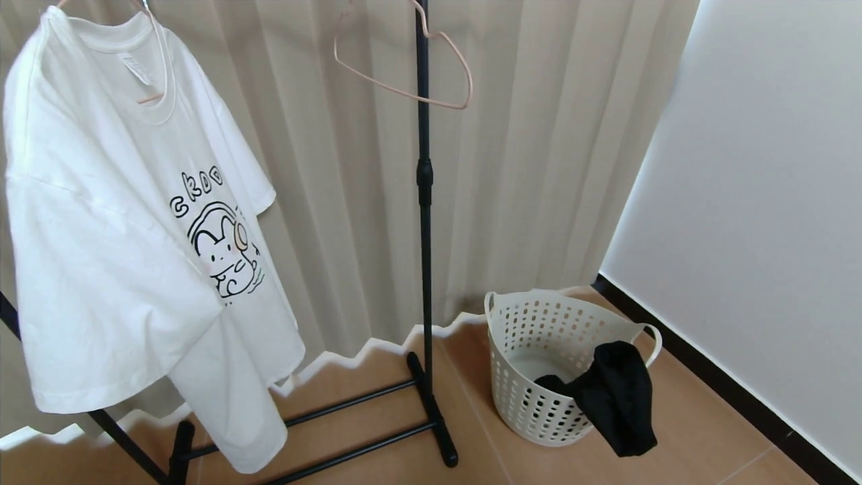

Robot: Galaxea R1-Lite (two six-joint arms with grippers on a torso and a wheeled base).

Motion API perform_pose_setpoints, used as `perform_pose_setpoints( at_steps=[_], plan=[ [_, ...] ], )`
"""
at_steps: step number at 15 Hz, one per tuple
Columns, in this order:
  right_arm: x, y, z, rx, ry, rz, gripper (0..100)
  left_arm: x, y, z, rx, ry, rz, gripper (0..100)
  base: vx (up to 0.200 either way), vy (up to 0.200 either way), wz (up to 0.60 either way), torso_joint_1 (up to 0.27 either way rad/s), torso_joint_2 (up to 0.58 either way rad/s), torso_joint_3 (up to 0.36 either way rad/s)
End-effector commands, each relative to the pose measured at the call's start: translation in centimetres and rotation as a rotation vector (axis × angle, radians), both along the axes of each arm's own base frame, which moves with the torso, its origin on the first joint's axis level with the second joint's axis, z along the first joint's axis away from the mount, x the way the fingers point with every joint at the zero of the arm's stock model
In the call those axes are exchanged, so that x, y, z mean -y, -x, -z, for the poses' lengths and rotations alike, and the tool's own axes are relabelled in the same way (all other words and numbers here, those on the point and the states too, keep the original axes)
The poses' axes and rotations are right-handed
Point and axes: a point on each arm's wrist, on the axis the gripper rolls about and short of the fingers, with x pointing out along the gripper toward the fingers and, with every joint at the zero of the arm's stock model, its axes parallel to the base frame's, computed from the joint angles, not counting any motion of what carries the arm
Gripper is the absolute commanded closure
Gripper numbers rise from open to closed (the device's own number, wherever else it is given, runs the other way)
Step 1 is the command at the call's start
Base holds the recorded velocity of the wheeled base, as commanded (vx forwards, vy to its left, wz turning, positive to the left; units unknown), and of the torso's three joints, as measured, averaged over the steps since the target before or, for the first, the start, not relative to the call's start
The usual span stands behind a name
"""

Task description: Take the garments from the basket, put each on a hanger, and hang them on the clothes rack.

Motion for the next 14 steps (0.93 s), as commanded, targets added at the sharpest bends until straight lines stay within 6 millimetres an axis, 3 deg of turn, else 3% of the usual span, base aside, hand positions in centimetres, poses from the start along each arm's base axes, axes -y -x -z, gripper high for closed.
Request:
perform_pose_setpoints(
  at_steps=[1, 5, 10, 14],
  plan=[
    [0.00, -0.01, -0.01, -0.001, 0.000, -0.001, 0, 0.00, -0.01, -0.01, 0.000, 0.000, -0.001, 0, 0.000, -0.200, 0.00, 0.007, -0.01, -0.007],
    [0.00, -0.01, -0.01, -0.001, 0.000, -0.001, 0, 0.00, -0.01, -0.01, 0.000, 0.000, -0.001, 0, 0.000, -0.200, 0.00, 0.000, 0.00, 0.002],
    [0.00, -0.01, -0.01, -0.001, 0.000, -0.001, 0, 0.01, -0.01, -0.01, 0.000, 0.000, 0.001, 0, 0.200, 0.000, 0.00, 0.001, 0.00, 0.006],
    [0.00, -0.01, -0.01, -0.001, 0.000, -0.001, 0, 0.01, -0.01, -0.01, 0.000, 0.000, 0.001, 0, 0.000, -0.200, 0.00, 0.006, 0.00, 0.001]
  ],
)
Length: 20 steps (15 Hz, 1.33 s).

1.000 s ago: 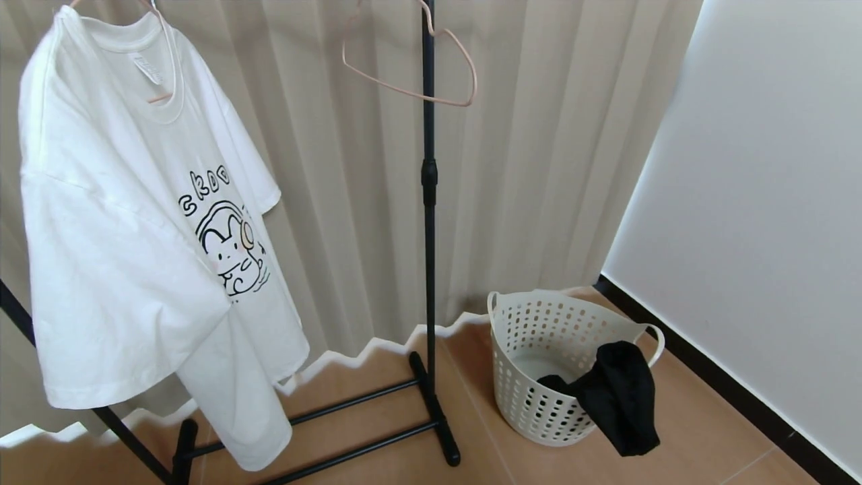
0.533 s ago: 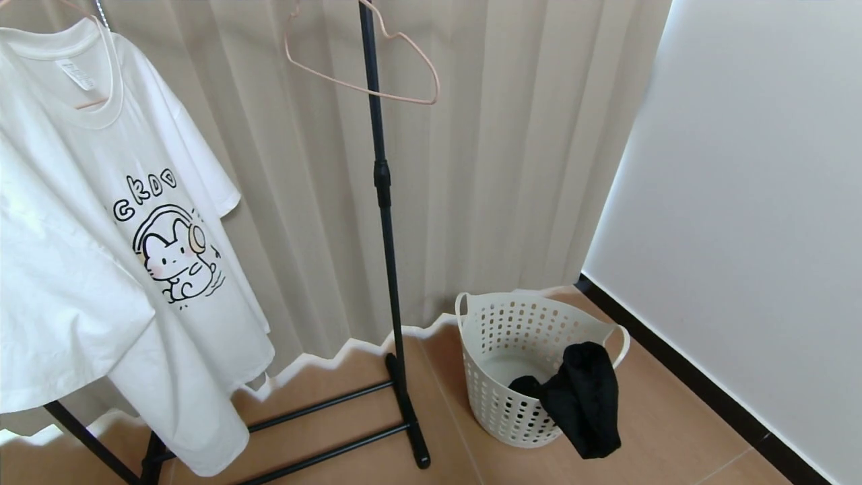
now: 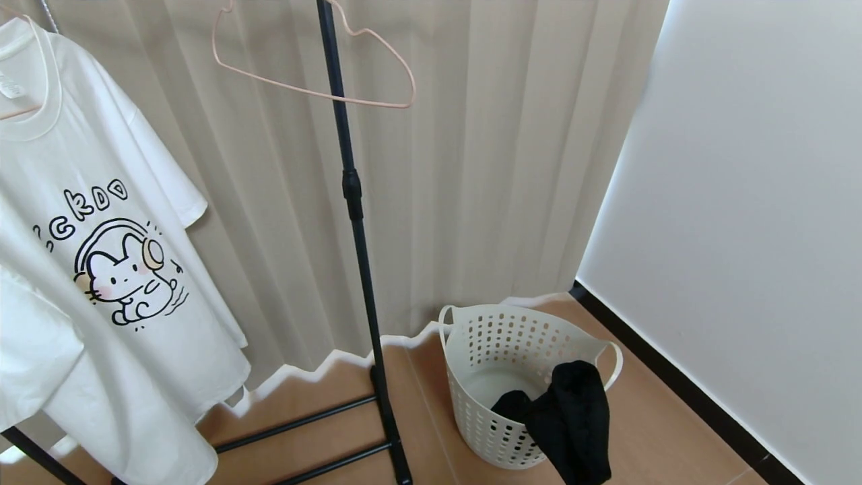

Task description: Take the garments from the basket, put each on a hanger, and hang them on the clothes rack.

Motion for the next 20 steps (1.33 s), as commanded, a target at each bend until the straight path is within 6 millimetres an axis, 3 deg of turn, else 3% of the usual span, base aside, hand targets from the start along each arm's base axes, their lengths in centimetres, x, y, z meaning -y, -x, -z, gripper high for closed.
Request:
perform_pose_setpoints(
  at_steps=[1, 7, 12, 20],
  plan=[
    [0.00, -0.01, -0.01, -0.001, 0.000, -0.001, 0, 0.00, -0.01, -0.01, 0.000, 0.000, -0.001, 0, 0.000, -0.200, 0.00, 0.017, 0.00, 0.007],
    [0.01, -0.01, -0.01, 0.000, 0.002, -0.004, 0, 0.00, -0.01, -0.01, 0.000, 0.002, -0.002, 0, 0.000, -0.033, 0.00, 0.000, 0.00, 0.001],
    [0.45, 0.63, 0.14, 0.095, -0.025, -0.117, 0, 0.00, -0.01, -0.01, 0.000, 0.000, -0.002, 0, 0.000, 0.000, 0.00, 0.000, 0.00, 0.000],
    [0.42, 0.64, 0.14, 0.095, -0.024, -0.106, 0, 0.00, -0.02, 0.18, -0.018, 0.000, 0.001, 0, 0.000, 0.000, 0.00, -0.001, 0.00, -0.012]
  ],
)
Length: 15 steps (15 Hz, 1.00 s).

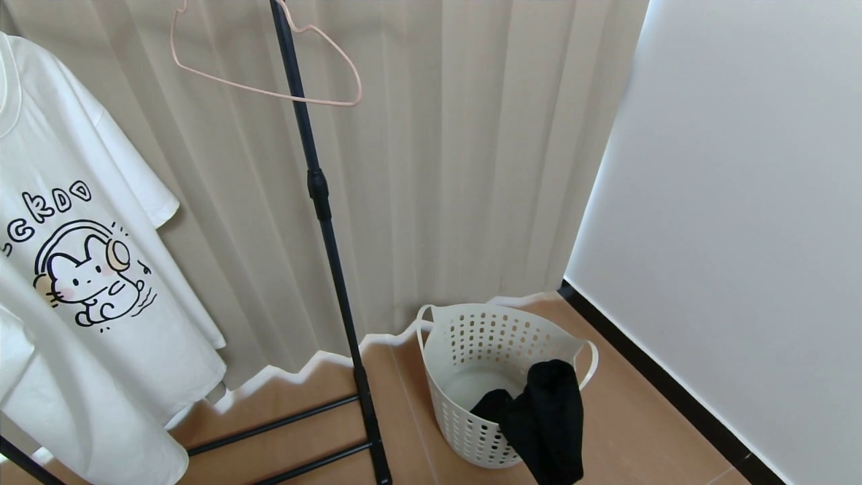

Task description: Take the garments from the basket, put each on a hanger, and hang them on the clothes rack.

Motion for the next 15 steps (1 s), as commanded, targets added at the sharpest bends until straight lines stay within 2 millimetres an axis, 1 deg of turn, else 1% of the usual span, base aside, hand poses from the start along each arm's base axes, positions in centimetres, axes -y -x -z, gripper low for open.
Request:
perform_pose_setpoints(
  at_steps=[1, 15],
  plan=[
    [0.01, 0.03, 0.02, 0.003, -0.001, 0.001, 0, 0.00, -0.01, 0.09, -0.010, 0.000, -0.002, 0, 0.000, 0.000, 0.00, -0.002, 0.02, -0.154],
    [-0.05, 0.05, 0.02, 0.005, 0.005, 0.029, 0, 0.00, -0.01, 0.13, -0.013, 0.000, -0.002, 0, 0.000, 0.000, 0.00, 0.001, 0.00, -0.196]
  ],
)
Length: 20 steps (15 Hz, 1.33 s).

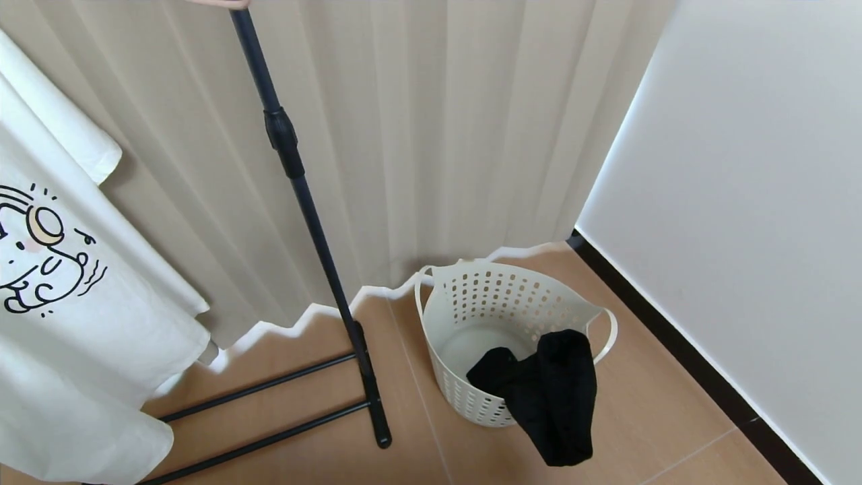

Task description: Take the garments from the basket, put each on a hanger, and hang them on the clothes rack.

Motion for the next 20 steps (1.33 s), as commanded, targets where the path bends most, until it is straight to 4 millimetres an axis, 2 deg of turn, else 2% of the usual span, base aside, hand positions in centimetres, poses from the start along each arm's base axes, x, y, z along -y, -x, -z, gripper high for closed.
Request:
perform_pose_setpoints(
  at_steps=[1, 20],
  plan=[
    [0.00, 0.02, 0.00, 0.003, 0.000, 0.001, 0, 0.00, -0.01, -0.01, 0.000, 0.000, -0.001, 0, 0.000, 0.000, 0.00, 0.002, 0.01, -0.212],
    [-0.06, -0.16, 0.10, -0.035, 0.013, 0.003, 0, 0.00, -0.01, -0.03, 0.001, 0.000, -0.002, 0, 0.000, 0.000, 0.00, 0.004, 0.00, -0.195]
  ],
)
